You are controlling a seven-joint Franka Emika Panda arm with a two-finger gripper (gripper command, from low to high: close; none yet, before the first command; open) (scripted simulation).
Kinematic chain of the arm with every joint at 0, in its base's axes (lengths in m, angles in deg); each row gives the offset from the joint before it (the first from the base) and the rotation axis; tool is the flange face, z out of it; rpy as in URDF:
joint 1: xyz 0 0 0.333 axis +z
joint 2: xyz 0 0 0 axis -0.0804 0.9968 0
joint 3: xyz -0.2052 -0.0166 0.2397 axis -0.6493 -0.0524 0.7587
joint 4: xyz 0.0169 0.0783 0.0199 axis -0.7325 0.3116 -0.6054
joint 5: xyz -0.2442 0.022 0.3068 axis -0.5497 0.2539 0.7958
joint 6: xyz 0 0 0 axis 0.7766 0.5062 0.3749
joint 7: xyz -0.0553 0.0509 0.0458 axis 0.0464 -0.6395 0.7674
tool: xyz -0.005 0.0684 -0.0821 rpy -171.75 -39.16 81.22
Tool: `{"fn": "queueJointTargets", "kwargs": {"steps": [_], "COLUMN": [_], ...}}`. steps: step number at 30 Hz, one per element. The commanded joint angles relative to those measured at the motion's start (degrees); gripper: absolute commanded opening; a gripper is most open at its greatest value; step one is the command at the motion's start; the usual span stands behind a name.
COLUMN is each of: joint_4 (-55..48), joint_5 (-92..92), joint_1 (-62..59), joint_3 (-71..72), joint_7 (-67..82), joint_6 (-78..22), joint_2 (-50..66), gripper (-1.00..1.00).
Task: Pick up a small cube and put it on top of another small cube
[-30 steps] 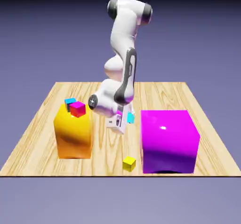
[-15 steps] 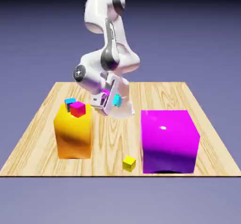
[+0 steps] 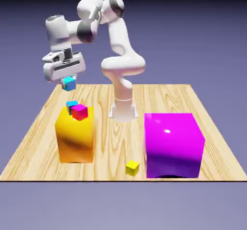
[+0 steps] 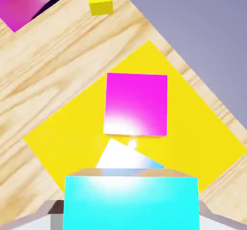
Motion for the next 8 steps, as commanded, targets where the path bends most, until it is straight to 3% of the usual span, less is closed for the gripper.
{"fn": "queueJointTargets", "kwargs": {"steps": [1,5,6,8], "joint_4": [1.00,4.56,4.56,3.56], "joint_5": [1.71,7.99,7.99,6.24], "joint_1": [-2.08,-9.49,-9.49,-7.42], "joint_3": [1.46,6.69,6.69,5.23], "joint_7": [1.58,7.32,7.32,5.72], "joint_6": [1.97,8.76,8.76,6.86], "joint_2": [1.76,8.06,8.06,6.30], "gripper": [-1.00,-1.00,1.00,1.00]}}
